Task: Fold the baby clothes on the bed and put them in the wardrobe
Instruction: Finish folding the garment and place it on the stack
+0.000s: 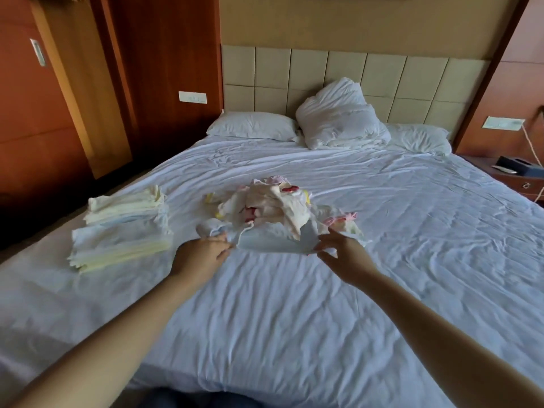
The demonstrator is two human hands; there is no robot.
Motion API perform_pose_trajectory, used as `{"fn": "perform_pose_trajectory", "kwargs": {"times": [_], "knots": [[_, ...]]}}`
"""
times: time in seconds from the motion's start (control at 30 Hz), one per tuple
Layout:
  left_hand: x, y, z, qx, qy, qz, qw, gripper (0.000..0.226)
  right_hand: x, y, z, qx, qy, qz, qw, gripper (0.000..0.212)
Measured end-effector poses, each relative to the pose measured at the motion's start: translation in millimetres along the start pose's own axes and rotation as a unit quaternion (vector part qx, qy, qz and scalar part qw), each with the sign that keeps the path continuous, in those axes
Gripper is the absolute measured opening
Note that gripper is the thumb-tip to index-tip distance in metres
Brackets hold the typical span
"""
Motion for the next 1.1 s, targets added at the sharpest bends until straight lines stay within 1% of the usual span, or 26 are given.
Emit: {"fn": "perform_pose_trajectory", "kwargs": {"times": [0.07,0.13,0.2,0.23,0.4,0.5,0.6,0.63,0.7,0.73,0.8,0.87,0.93,0.97,1.0,1.07,1.1], "knots": [[-9.7,-31.4,33.3,-0.100,0.051,-0.061,0.992,0.027,0.3,-35.0,31.6,-0.067,-0.014,0.027,0.997,0.016],[-12.1,-54.6,63.6,-0.182,0.092,-0.123,0.971,0.029,1.0,-66.4,61.9,-0.133,-0.030,0.052,0.989,0.016],[-9.6,-67.2,83.3,-0.242,0.118,-0.154,0.951,0.024,0.6,-87.7,85.7,-0.173,-0.052,0.061,0.982,0.016],[-7.8,-68.5,88.1,-0.259,0.122,-0.164,0.944,0.022,-0.1,-94.0,94.0,-0.182,-0.057,0.062,0.980,0.015],[1.6,-56.5,85.3,-0.278,0.138,-0.184,0.933,0.022,-3.7,-89.7,105.3,-0.203,-0.033,0.068,0.976,0.015],[5.7,-54.2,86.6,-0.319,0.151,-0.199,0.914,0.020,-3.5,-90.5,111.2,-0.246,0.004,0.073,0.967,0.017],[11.1,-54.9,87.0,-0.361,0.151,-0.201,0.898,0.012,0.8,-96.8,118.9,-0.283,0.034,0.040,0.958,0.018],[14.0,-54.7,84.6,-0.366,0.153,-0.196,0.897,0.018,2.2,-96.1,119.1,-0.290,0.038,0.028,0.956,0.019],[22.5,-55.0,77.7,-0.355,0.155,-0.163,0.907,0.032,5.7,-90.7,115.0,-0.293,0.033,0.014,0.955,0.022],[27.2,-57.9,74.4,-0.340,0.155,-0.139,0.917,0.035,8.5,-87.4,112.1,-0.283,0.020,0.012,0.959,0.025],[37.5,-69.3,69.1,-0.300,0.149,-0.079,0.939,0.033,15.6,-79.7,105.3,-0.241,-0.025,0.017,0.970,0.028],[50.7,-84.2,65.7,-0.276,0.123,-0.021,0.953,0.023,25.8,-73.9,101.5,-0.196,-0.060,0.039,0.978,0.030],[65.2,-101.0,64.0,-0.285,0.074,0.048,0.954,0.019,38.3,-71.0,101.3,-0.180,-0.064,0.075,0.979,0.026],[72.0,-109.6,63.7,-0.300,0.046,0.083,0.949,0.023,44.6,-70.7,102.1,-0.189,-0.059,0.091,0.976,0.027],[78.9,-118.9,63.6,-0.315,0.013,0.109,0.943,0.031,51.2,-71.7,102.8,-0.206,-0.052,0.104,0.972,0.033],[89.5,-140.1,63.9,-0.339,-0.041,0.115,0.933,0.048,61.7,-75.4,104.0,-0.240,-0.035,0.117,0.963,0.049],[93.4,-150.5,64.4,-0.347,-0.057,0.101,0.931,0.054,64.8,-77.6,103.7,-0.248,-0.026,0.119,0.961,0.052]]}}
Point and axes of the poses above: each hand's wrist, its own z-axis away from the middle knuckle, its own y-axis out of the back of the hand, x = y × z, the point moved 1 cm from there along -z, towards the middle knuckle, and after that the axes turned 15 degrees about z, right-handed, at the moved point
